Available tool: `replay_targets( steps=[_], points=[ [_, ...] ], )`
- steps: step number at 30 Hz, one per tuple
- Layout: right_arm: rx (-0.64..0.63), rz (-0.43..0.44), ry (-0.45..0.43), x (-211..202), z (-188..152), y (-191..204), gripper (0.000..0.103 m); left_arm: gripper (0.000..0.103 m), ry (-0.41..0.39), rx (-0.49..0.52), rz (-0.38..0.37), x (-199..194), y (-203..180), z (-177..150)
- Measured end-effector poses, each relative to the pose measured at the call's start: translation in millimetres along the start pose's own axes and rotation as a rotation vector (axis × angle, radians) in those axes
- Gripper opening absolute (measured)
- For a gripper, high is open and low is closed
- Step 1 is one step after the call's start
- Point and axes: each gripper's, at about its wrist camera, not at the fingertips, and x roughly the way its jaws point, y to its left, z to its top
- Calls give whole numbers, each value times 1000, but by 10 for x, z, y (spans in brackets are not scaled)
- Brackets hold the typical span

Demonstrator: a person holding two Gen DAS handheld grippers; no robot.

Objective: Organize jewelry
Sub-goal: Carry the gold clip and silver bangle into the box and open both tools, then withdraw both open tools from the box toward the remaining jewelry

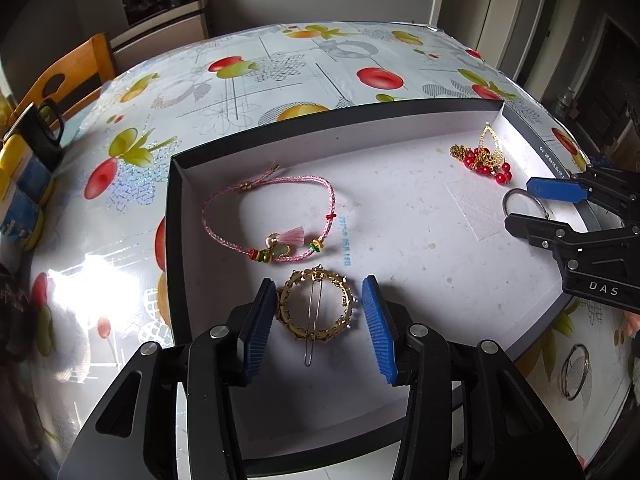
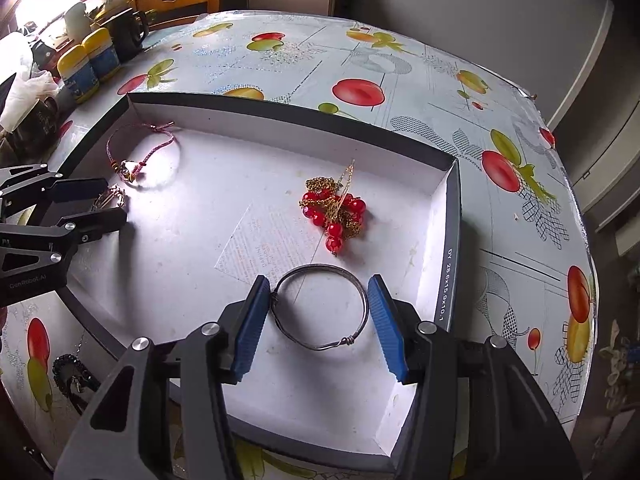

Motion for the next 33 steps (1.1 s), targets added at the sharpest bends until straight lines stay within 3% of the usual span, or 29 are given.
replay_targets(
  steps=[4,7,11,15,20,33],
  points=[
    [7,15,-6,-16,-4,6,52,53,-13,-5,-4,-9,1,-1],
    [9,14,-35,-84,-17,16,64,59,-54,-28,-2,-86,39,-4],
    [23,27,-90,-258,-30,14,66,67,-109,-57,-13,-266,89,-14],
    [38,35,-160,-514,-85,11,74,82,-180,-71,-16,-531,101,-57],
    [72,35,-244,-814,-229,-27,97,93,-250,-104,-13,-813,148,-199],
    [116,-24,-342,-1211,-780,-103,98,96,-341,-97,-3,-1297,89,-673]
  ],
)
